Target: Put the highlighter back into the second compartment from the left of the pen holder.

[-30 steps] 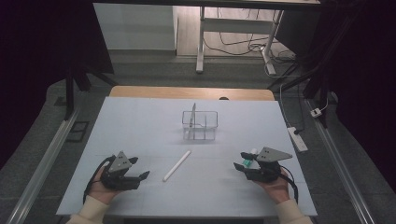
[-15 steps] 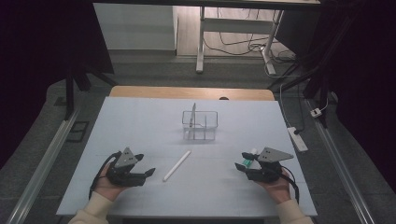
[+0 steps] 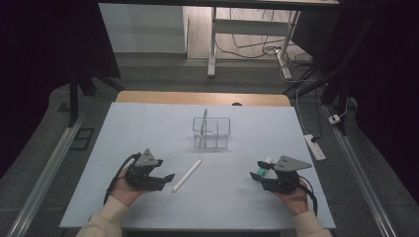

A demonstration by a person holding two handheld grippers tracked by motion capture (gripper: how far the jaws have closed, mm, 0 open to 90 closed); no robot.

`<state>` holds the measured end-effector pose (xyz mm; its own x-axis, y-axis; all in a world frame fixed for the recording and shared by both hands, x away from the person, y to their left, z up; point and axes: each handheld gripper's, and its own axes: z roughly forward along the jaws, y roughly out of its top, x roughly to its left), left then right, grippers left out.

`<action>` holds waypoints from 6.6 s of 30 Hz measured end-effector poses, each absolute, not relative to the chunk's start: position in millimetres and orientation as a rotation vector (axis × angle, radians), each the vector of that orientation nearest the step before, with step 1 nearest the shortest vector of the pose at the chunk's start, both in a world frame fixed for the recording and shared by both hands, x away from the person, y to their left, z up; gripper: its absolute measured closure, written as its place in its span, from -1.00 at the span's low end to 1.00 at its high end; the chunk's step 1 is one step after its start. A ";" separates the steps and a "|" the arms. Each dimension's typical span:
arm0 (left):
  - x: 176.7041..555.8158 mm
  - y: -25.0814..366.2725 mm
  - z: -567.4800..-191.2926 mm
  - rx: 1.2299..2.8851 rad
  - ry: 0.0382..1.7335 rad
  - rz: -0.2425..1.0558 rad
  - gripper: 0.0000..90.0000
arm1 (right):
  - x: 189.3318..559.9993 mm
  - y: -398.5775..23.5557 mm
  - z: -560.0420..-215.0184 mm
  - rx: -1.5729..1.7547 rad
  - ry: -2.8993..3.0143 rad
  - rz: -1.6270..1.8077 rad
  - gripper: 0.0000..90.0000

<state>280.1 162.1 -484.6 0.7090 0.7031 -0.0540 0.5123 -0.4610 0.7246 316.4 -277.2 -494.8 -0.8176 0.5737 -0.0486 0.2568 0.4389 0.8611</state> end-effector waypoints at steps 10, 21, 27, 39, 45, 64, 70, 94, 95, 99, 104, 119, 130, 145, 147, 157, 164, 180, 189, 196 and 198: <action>303.7 136.8 -480.3 2.214 0.947 0.258 -0.31 | 317.3 -279.9 -493.7 0.717 2.348 1.345 0.02; 311.7 105.1 -486.8 2.326 0.893 0.191 -0.30 | 318.0 -281.3 -493.2 0.728 2.343 1.348 0.02; 313.8 102.3 -492.9 2.381 0.910 0.175 -0.29 | 317.9 -279.4 -494.6 0.725 2.348 1.354 0.02; 318.7 94.1 -508.7 2.471 0.946 0.156 0.05 | 318.8 -277.0 -497.3 0.727 2.367 1.336 0.01; 319.1 87.4 -514.8 2.524 0.945 0.172 0.26 | 318.8 -274.7 -499.0 0.720 2.385 1.309 0.01; 315.4 80.6 -512.8 2.582 0.907 0.244 0.75 | 317.7 -271.5 -500.1 0.714 2.391 1.297 0.01; 315.7 85.5 -513.5 2.531 0.915 0.232 0.75 | 317.8 -272.4 -499.8 0.714 2.387 1.298 0.01; 311.1 123.3 -489.2 2.228 0.862 0.220 0.75 | 317.5 -271.9 -499.9 0.716 2.384 1.305 0.01; 310.5 123.9 -488.3 2.219 0.859 0.223 0.75 | 317.6 -271.9 -499.9 0.717 2.384 1.304 0.01; 307.6 125.1 -485.1 2.184 0.847 0.251 0.75 | 317.5 -271.7 -499.6 0.723 2.382 1.304 0.01; 305.3 125.6 -481.6 2.152 0.827 0.269 0.75 | 317.3 -269.8 -500.1 0.721 2.384 1.327 0.01; 302.0 120.0 -479.5 2.126 0.780 0.285 0.75 | 316.4 -264.2 -500.4 0.712 2.400 1.331 0.01; 300.3 115.4 -478.0 2.113 0.757 0.305 0.75 | 316.4 -261.5 -501.6 0.705 2.409 1.323 0.01; 300.4 107.9 -475.8 2.105 0.740 0.314 0.75 | 316.3 -253.3 -503.5 0.683 2.429 1.304 0.01; 300.5 107.4 -475.7 2.104 0.741 0.315 0.75 | 316.4 -252.7 -504.0 0.688 2.428 1.308 0.01; 300.5 103.3 -475.8 2.103 0.732 0.327 0.75 | 317.3 -251.2 -504.6 0.692 2.431 1.284 0.01; 299.9 101.1 -475.6 2.101 0.725 0.341 0.75 | 317.0 -249.2 -504.7 0.690 2.432 1.294 0.01; 300.0 97.7 -477.2 2.108 0.716 0.340 0.75 | 316.5 -243.2 -502.3 0.690 2.429 1.321 0.01; 299.8 96.9 -477.4 2.110 0.711 0.345 0.75 | 316.3 -237.8 -500.0 0.693 2.426 1.346 0.01; 299.7 96.2 -477.8 2.115 0.707 0.346 0.75 | 317.3 -232.7 -499.2 0.690 2.424 1.350 0.01; 299.6 96.4 -477.7 2.115 0.707 0.348 0.75 | 318.0 -230.9 -499.0 0.691 2.420 1.361 0.01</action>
<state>299.6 96.4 -477.7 0.8010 0.5986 -0.0066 0.3603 -0.4732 0.8039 318.0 -230.9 -499.0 -0.8467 0.5320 -0.0087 0.2688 0.4419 0.8559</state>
